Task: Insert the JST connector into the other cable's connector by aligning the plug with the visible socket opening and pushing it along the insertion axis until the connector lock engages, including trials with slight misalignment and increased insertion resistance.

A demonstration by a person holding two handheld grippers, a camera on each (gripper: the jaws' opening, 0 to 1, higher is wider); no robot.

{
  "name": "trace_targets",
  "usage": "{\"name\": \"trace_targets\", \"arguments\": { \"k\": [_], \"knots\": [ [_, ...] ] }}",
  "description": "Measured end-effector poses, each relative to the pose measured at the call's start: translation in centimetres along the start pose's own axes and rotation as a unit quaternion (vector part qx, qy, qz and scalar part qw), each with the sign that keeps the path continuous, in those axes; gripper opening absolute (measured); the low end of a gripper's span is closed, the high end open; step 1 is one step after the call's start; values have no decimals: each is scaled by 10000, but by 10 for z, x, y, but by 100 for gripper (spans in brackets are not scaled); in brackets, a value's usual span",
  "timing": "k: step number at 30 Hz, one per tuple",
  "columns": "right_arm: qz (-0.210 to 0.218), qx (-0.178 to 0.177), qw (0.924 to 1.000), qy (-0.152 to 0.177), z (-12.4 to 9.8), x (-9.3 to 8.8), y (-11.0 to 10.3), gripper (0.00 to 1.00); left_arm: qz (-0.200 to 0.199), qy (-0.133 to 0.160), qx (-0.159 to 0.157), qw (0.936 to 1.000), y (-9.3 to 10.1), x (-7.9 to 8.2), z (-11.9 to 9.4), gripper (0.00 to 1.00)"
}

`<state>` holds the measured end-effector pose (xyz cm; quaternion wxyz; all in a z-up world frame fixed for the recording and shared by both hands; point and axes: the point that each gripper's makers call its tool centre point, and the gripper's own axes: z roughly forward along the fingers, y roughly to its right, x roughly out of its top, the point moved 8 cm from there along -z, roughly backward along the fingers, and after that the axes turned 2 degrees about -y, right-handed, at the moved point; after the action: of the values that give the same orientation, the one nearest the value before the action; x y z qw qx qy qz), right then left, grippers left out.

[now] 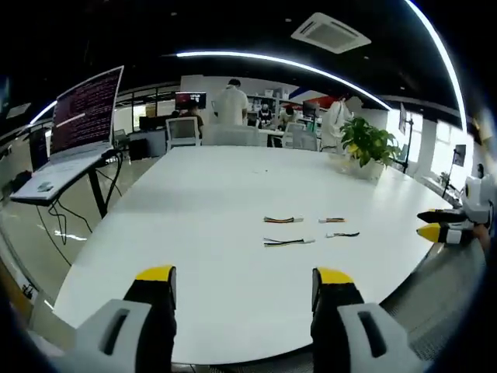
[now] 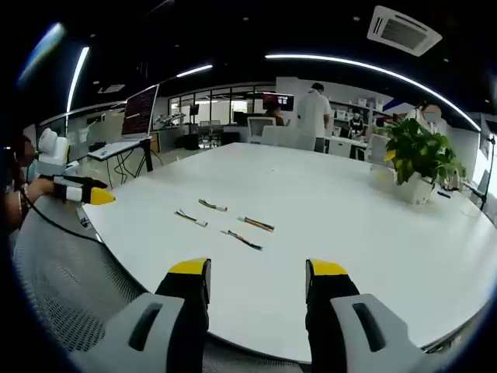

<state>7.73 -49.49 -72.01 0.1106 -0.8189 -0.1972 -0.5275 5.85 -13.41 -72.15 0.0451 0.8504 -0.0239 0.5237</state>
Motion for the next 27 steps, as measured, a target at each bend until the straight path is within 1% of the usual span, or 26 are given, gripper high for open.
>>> {"name": "trace_targets", "arguments": {
  "k": [27],
  "knots": [
    [-1,-5,10000,19,0,0,1,47,21,-6,-19,10000,0,-1,1,67]
  ]
}}
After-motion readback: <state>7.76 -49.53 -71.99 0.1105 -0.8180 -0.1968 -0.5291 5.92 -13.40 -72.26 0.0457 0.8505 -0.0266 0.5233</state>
